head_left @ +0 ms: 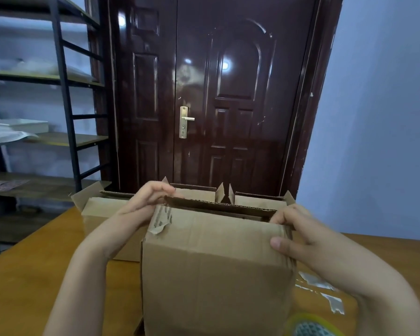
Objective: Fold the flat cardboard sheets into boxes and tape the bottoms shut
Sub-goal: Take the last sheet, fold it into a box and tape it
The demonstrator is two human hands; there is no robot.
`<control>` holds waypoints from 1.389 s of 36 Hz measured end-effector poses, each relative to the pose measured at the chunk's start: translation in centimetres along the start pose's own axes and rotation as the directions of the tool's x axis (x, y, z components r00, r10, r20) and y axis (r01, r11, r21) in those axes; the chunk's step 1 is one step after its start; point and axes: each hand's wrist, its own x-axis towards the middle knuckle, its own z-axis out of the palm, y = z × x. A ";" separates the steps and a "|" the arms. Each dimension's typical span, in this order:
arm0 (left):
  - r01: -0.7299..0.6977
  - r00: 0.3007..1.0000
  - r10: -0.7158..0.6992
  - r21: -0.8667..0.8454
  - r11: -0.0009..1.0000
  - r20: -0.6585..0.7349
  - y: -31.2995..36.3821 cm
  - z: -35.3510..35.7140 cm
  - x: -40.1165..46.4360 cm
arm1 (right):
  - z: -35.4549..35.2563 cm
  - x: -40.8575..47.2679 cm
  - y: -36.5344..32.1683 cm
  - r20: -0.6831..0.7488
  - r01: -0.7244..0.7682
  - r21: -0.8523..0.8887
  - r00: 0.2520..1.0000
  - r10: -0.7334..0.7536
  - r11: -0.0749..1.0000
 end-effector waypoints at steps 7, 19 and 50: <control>-0.049 0.992 0.027 0.173 0.984 0.123 2.9 0.9 -3.1 | 0.6 0.7 0.2 -0.113 -0.150 -0.002 0.982 0.149 0.989; -0.034 0.979 -0.060 0.440 0.897 0.197 4.2 1.0 -3.5 | 0.8 1.2 0.1 0.020 -0.027 -0.099 0.999 0.029 0.995; 0.067 0.956 -0.277 0.848 0.525 0.095 8.3 4.8 -8.2 | 5.7 -0.2 1.2 -0.157 0.090 0.286 0.987 -0.046 0.954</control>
